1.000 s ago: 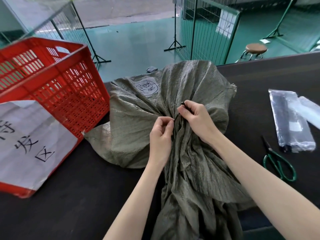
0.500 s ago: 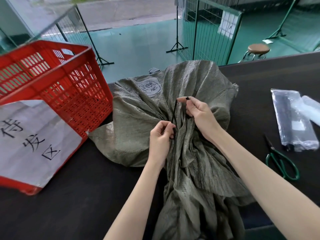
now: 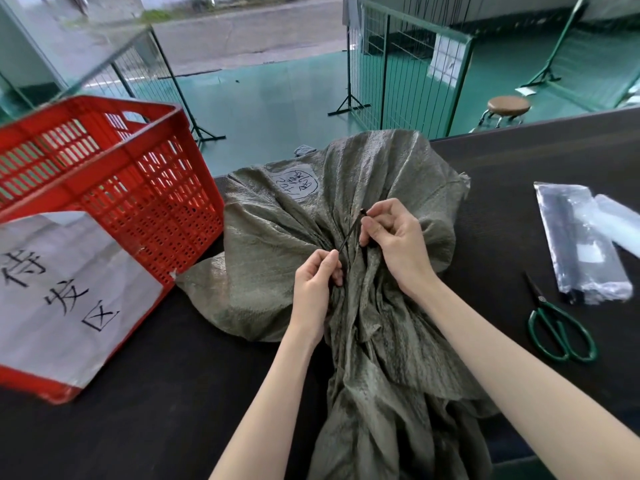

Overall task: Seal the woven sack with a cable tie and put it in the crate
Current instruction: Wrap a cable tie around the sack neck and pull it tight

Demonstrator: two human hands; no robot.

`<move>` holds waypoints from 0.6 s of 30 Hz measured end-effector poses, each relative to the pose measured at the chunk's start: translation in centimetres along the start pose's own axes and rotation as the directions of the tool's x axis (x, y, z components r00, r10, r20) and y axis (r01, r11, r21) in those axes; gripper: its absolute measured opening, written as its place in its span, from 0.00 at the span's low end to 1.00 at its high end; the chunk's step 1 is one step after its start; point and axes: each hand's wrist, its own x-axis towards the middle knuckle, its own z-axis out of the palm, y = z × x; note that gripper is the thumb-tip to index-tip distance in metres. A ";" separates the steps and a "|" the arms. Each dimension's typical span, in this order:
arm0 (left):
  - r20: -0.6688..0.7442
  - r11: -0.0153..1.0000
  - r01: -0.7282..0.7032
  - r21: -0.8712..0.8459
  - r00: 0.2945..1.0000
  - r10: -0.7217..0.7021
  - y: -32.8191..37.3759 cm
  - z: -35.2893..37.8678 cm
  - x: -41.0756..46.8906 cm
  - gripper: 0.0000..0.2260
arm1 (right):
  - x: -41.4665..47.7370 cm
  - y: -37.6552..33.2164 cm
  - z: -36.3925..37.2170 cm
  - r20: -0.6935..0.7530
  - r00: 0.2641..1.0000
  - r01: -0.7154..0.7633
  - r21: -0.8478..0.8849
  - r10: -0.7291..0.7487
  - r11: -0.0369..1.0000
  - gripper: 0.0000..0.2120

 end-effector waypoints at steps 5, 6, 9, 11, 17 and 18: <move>0.007 1.000 0.000 -0.011 1.000 0.000 0.0 -0.1 0.2 0.15 | 0.1 0.1 -0.2 0.048 0.999 0.007 0.018 -0.008 1.000 0.08; 0.006 1.000 0.000 -0.017 1.000 0.000 0.0 -0.2 0.2 0.15 | 0.1 0.1 -0.2 0.050 0.999 0.007 0.021 -0.008 1.000 0.08; -0.001 1.000 -0.013 -0.021 1.000 0.013 -0.2 -0.3 0.2 0.14 | 0.2 0.2 -0.3 0.018 1.000 0.001 0.036 -0.002 0.999 0.09; -0.006 1.000 -0.017 -0.019 1.000 0.017 -0.3 -0.3 0.1 0.15 | 0.3 0.2 -0.4 0.005 1.000 0.005 0.046 -0.006 0.999 0.09; 0.002 1.000 -0.019 -0.024 1.000 0.019 -0.6 -0.5 0.2 0.14 | 0.5 0.2 -0.4 0.034 0.999 0.003 0.048 -0.005 0.999 0.09; 0.002 0.999 -0.022 -0.023 1.000 0.022 -0.6 -0.5 0.2 0.15 | 0.5 0.2 -0.4 0.038 0.999 0.004 0.050 -0.006 0.999 0.09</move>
